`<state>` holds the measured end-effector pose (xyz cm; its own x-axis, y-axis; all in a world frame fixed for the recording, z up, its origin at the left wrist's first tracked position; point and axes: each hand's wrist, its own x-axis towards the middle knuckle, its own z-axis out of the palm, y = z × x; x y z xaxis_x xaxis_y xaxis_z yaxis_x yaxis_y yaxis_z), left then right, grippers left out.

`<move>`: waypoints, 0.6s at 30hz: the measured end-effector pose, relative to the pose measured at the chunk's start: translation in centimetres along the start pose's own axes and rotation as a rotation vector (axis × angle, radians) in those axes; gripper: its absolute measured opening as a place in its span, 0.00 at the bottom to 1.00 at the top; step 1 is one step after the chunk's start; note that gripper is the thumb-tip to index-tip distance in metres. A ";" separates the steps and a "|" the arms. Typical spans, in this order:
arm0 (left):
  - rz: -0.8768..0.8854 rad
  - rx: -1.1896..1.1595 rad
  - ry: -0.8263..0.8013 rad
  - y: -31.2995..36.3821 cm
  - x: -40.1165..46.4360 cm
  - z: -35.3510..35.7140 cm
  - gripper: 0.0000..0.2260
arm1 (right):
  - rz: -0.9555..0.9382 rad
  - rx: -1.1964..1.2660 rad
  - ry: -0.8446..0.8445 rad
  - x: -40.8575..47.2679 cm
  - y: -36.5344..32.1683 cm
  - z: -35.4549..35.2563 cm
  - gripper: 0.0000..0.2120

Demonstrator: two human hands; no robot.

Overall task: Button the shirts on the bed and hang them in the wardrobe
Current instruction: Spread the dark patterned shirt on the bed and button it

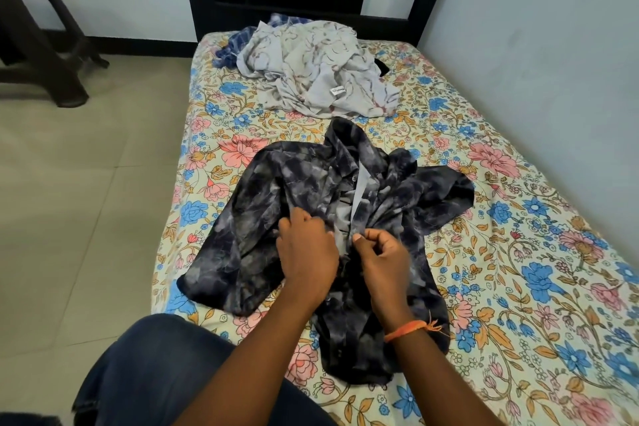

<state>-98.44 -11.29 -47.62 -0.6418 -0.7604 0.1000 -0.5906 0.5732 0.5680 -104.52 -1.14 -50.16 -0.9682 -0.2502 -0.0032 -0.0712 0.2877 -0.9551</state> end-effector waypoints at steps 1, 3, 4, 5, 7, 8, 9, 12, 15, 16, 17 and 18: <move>-0.064 -0.027 -0.015 -0.1 0.2 0.3 0.09 | 0.001 -0.002 0.004 0.0 0.3 0.0 0.03; -0.130 -0.115 -0.048 -0.7 0.7 1.2 0.08 | -0.012 -0.019 0.011 -0.1 0.6 0.0 0.02; -0.147 -0.174 -0.076 -1.0 0.9 1.7 0.09 | -0.024 -0.029 0.011 -0.2 0.7 0.0 0.02; -0.164 -0.231 -0.098 -1.4 1.1 2.2 0.10 | -0.041 -0.039 0.009 -0.4 0.8 0.1 0.02; -0.157 -0.275 -0.104 -2.0 1.2 2.7 0.09 | -0.102 -0.078 0.005 -0.8 0.8 0.3 0.02; -0.132 -0.288 -0.109 -2.1 1.0 2.5 0.09 | -0.155 -0.119 0.009 -1.1 0.8 0.3 0.02; -0.097 -0.306 -0.118 -2.1 0.7 2.2 0.07 | -0.227 -0.175 0.019 -1.4 1.0 0.4 0.02; -0.001 -0.387 -0.141 -2.6 -1.2 1.8 0.03 | -0.444 -0.309 0.030 -2.6 1.7 0.6 0.04; 0.025 -0.488 -0.161 -3.5 -2.6 1.9 0.06 | -0.513 -0.364 0.016 -3.5 2.5 1.0 0.06; 0.019 -0.515 -0.179 -3.6 -2.7 1.8 0.07 | -0.513 -0.361 0.023 -3.6 2.6 1.0 0.05; 0.009 -0.540 -0.203 -3.6 -2.7 1.6 0.07 | -0.507 -0.354 0.030 -3.7 2.6 1.0 0.03; 0.006 -0.566 -0.224 -3.7 -2.7 1.4 0.07 | -0.498 -0.344 0.030 -3.8 2.6 0.9 0.03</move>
<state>-95.25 -10.90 -51.15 -0.7682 -0.6393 -0.0350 -0.2741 0.2789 0.9204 -100.83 -0.31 -52.85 -0.8045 -0.4068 0.4329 -0.5863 0.4267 -0.6886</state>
